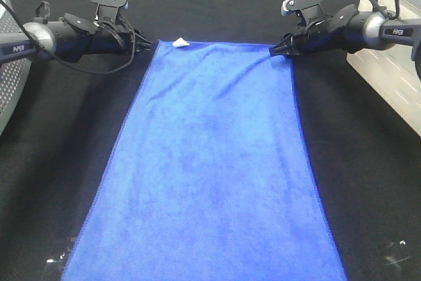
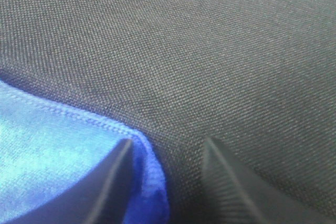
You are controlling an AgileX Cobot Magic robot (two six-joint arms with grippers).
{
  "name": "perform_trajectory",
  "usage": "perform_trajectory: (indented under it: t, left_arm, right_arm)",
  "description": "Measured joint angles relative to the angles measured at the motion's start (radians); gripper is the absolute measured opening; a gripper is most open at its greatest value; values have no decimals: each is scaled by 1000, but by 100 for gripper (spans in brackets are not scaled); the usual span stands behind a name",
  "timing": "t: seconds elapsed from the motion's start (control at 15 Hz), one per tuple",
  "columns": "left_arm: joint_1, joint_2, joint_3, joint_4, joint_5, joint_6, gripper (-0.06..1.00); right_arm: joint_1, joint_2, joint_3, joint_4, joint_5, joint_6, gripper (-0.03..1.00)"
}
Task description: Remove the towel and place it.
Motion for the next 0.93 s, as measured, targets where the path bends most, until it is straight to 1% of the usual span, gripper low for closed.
perform_trajectory:
  t: [0.13,0.27,0.33,0.47,0.53,0.6,0.67,0.8,0.93]
  left_arm:
    - [0,0,0,0,0,1,40]
    - [0,0,0,5,0,1,42]
    - [0,0,0,13,0,2,47]
    - [0,0,0,17,0,1,66]
    - [0,0,0,18,1,1,73]
    - [0,-6,0,20,1,1,76]
    - [0,-21,0,26,2,0,77]
    - [0,-70,0,33,2,0,78]
    - [0,-120,0,43,36,-20,78]
  right_arm:
    - [0,0,0,-1,-4,0,54]
    - [0,0,-1,-3,-4,0,67]
    - [0,0,-7,-3,-4,0,70]
    - [0,-3,-8,-3,-4,0,71]
    - [0,-12,-8,-3,10,0,71]
    - [0,-29,-8,-3,32,0,71]
    - [0,-53,-8,-1,44,0,71]
    - [0,-101,-8,0,60,0,71]
    - [0,-150,-8,15,85,0,71]
